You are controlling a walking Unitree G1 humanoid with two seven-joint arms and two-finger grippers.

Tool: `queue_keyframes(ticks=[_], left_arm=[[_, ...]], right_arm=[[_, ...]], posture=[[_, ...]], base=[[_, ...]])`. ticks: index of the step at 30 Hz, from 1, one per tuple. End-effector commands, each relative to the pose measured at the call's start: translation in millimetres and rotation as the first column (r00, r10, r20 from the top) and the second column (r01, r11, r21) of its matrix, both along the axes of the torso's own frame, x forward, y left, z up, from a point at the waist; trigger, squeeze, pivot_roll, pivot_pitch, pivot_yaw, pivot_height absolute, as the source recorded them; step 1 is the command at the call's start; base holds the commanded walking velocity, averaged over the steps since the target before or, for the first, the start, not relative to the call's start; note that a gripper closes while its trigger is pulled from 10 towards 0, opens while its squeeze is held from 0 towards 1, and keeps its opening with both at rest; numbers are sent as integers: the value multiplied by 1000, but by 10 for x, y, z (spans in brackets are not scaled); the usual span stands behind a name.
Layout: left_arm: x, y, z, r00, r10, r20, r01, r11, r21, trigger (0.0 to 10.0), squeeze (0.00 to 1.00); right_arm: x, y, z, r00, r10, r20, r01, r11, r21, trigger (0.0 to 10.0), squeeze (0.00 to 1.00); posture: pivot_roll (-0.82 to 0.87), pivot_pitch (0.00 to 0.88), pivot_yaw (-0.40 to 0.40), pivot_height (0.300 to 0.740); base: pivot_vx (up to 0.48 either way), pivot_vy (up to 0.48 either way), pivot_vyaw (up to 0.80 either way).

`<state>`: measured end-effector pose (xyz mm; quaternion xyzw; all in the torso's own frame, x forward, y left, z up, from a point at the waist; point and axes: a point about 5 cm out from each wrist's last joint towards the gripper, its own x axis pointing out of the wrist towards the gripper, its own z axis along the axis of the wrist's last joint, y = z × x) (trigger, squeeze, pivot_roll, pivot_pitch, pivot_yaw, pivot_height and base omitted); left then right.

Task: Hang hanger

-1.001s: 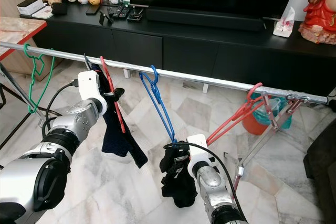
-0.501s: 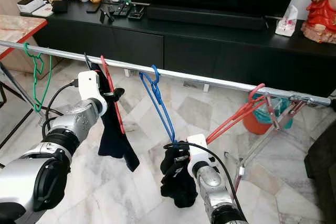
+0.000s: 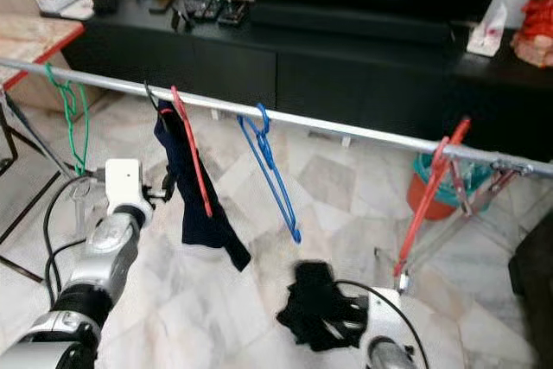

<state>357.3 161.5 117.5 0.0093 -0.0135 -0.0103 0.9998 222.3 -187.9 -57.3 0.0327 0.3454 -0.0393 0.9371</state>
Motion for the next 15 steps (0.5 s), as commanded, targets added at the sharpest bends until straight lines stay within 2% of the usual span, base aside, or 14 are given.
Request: queue_keyframes(ticks=[1,4,8,15], left_arm=[[-4,30,24,1000,3,17,-3,1000,31,10000,0],[-29,22,25,1000,1,29,-2,1000,24,10000,0],[-69,-5,73,997,-7,76,4,999,37,10000,0],[-66,-24,94,996,-4,86,1,999,37,10000,0]], right_arm=[[29,-94,43,999,-23,30,23,1000,-20,10000,0],[1,-115,24,999,-33,13,33,999,-36,10000,0],[-128,-137,-69,998,-47,-51,45,998,-33,10000,0],[-268,-92,-163,992,11,-124,-17,998,-53,10000,0]], posture=[[-74,39,35,740],[-74,35,34,740],[-74,32,34,740],[-74,32,34,740]], base=[[0,0,0],[0,0,0],[0,0,0],[0,0,0]])
